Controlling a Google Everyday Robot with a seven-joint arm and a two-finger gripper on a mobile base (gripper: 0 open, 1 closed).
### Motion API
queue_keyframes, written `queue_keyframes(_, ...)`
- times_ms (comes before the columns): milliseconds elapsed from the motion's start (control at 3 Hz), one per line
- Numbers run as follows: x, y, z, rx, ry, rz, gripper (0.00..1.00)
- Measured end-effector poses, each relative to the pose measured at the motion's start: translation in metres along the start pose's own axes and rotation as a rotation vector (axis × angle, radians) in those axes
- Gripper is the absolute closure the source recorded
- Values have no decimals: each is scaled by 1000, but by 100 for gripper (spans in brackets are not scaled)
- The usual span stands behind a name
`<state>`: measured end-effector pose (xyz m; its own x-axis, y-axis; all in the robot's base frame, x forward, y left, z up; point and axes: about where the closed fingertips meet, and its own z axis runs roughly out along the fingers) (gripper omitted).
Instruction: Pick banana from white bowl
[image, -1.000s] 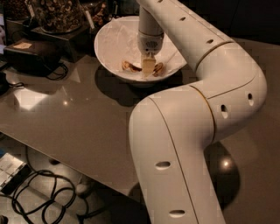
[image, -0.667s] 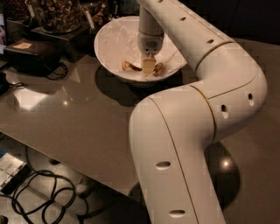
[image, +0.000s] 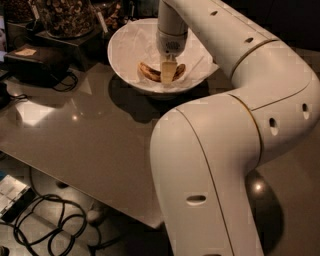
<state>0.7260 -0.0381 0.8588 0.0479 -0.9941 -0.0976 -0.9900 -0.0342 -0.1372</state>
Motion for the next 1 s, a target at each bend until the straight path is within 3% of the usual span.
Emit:
queue_keyframes(333, 0, 0, 0, 0, 0, 0, 100)
queue_keyframes(667, -2, 4, -16, 32, -2, 15, 100)
queue_keyframes(1000, -14, 41, -46, 64, -40, 5, 100)
